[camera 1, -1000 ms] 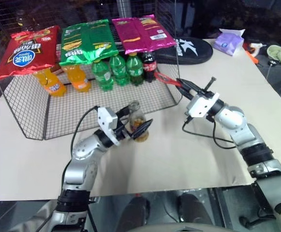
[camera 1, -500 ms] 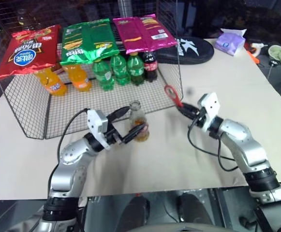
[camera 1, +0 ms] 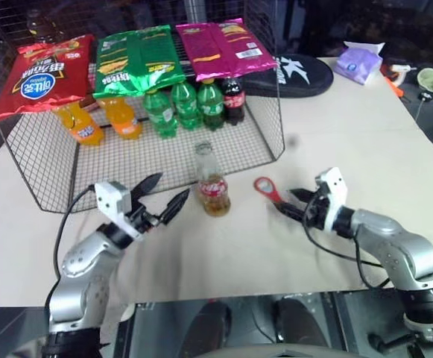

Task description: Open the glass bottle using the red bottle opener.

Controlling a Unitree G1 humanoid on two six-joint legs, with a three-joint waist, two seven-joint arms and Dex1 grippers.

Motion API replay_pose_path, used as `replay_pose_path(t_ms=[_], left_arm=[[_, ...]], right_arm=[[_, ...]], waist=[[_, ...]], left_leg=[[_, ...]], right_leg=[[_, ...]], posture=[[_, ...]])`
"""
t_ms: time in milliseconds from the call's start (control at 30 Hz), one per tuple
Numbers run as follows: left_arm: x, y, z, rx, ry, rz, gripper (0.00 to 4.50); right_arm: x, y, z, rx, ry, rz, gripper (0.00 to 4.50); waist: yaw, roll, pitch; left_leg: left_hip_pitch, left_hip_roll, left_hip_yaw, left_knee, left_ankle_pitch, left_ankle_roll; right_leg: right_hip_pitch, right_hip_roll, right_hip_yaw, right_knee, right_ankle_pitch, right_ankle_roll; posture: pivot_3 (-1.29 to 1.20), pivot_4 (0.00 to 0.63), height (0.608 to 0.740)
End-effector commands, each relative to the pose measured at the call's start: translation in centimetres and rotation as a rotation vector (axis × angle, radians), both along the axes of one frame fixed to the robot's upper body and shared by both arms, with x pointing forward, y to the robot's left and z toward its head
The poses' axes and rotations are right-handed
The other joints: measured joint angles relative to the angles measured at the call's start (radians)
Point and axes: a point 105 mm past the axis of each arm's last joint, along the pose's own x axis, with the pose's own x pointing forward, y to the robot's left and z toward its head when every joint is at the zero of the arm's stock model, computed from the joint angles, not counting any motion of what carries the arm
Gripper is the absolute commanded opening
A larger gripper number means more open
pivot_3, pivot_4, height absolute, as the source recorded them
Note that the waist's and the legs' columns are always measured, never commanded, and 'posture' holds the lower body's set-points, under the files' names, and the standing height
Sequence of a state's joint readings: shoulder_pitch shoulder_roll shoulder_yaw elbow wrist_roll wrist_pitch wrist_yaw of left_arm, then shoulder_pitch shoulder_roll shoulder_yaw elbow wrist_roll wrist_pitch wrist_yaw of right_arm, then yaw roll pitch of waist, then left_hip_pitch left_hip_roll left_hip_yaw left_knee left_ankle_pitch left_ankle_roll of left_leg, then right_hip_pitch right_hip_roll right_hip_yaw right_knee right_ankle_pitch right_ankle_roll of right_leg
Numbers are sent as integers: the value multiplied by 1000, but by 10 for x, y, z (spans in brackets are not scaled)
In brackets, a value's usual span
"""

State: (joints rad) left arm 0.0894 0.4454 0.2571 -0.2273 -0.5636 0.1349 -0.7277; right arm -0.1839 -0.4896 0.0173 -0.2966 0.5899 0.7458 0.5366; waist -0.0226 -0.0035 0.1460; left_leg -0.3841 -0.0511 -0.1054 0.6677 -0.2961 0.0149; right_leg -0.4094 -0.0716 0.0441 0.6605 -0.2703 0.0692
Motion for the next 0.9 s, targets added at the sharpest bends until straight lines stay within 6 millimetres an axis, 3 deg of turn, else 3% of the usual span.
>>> replay_pose_path(t_ms=[33, 300, 600, 733, 900], left_arm=[[-7, -5, 16, 26, -73, -24, 4500], [-10, -4, 6, 62, -39, -17, 4500], [-12, -14, -2, 78, -23, -64, 4500], [-9, -32, -6, 118, -26, -149, 4500], [-3, -40, -9, 137, -31, -190, 4500]], right_arm=[[4, -3, 22, 34, -104, -31, 4439], [5, 0, 29, 37, -156, -42, 4439], [3, 17, 41, 75, -230, -4, 4439], [8, 29, 52, 79, -290, 1, 4439], [11, 48, 63, 85, -347, 32, 4439]], waist=[[3, 0, 0], [8, 0, 0], [9, 0, 0], [9, 0, 0], [8, 0, 0]], left_leg=[[0, 0, 0, 0, 0, 0], [0, 0, 1, 0, 0, 0], [0, 0, 1, 0, 0, 0], [1, 0, 1, 0, 0, 0], [1, 0, 1, 0, 0, 0]], right_leg=[[0, 0, 0, 0, 0, 0], [0, 1, 0, 1, 0, 0], [0, 1, 0, 1, 0, 0], [0, 1, 0, 1, 0, 0], [0, 2, 0, 1, 0, 0]], posture=[[0, 150, 740], [0, 150, 740], [0, 150, 740], [0, 150, 740], [0, 150, 740]])
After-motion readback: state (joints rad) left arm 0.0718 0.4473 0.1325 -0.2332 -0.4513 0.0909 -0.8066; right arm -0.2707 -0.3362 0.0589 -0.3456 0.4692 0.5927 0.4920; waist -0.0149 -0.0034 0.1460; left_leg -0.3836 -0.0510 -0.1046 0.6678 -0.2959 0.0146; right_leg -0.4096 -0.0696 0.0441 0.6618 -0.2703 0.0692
